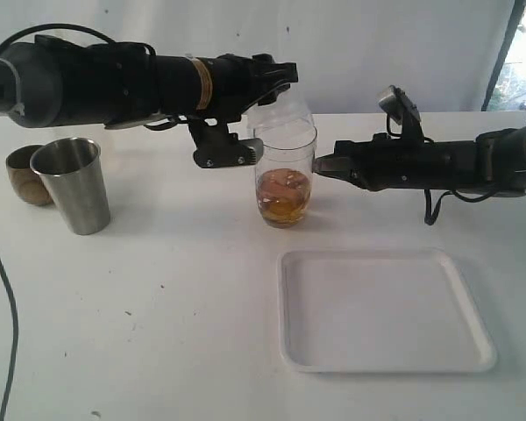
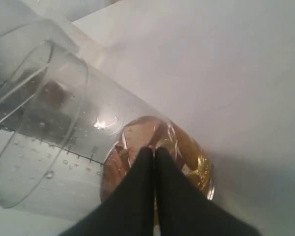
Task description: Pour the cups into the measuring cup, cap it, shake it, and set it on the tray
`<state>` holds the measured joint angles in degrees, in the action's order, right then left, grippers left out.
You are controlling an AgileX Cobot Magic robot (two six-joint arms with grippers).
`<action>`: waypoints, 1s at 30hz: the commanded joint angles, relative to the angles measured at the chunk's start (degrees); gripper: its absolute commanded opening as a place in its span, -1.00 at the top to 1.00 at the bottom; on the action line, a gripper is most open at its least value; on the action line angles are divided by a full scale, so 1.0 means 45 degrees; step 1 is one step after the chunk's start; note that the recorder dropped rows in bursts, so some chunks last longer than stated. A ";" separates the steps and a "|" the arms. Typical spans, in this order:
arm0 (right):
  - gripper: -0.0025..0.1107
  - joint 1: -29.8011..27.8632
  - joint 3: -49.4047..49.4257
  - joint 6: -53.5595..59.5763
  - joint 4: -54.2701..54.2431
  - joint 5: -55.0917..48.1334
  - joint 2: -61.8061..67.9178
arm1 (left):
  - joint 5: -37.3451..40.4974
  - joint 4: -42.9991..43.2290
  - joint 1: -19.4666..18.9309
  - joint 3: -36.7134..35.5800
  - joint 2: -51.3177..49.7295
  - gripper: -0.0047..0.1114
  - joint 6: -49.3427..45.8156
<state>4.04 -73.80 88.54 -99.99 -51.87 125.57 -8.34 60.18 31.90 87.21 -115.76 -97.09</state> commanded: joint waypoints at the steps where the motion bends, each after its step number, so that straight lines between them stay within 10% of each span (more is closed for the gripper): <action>1: 0.96 0.0040 -0.0070 -0.0065 0.0009 -0.0164 0.0002 | 0.0331 -0.0220 0.0014 -0.0037 0.0099 0.78 -0.0467; 30: 0.96 0.0040 -0.0070 -0.0294 0.0009 -0.0118 0.0002 | 0.0233 -0.2704 -0.1148 -0.1390 0.2000 0.92 -0.1069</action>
<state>4.04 -73.80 87.50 -99.99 -51.87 125.57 -9.73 49.78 26.91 82.84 -109.67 -100.18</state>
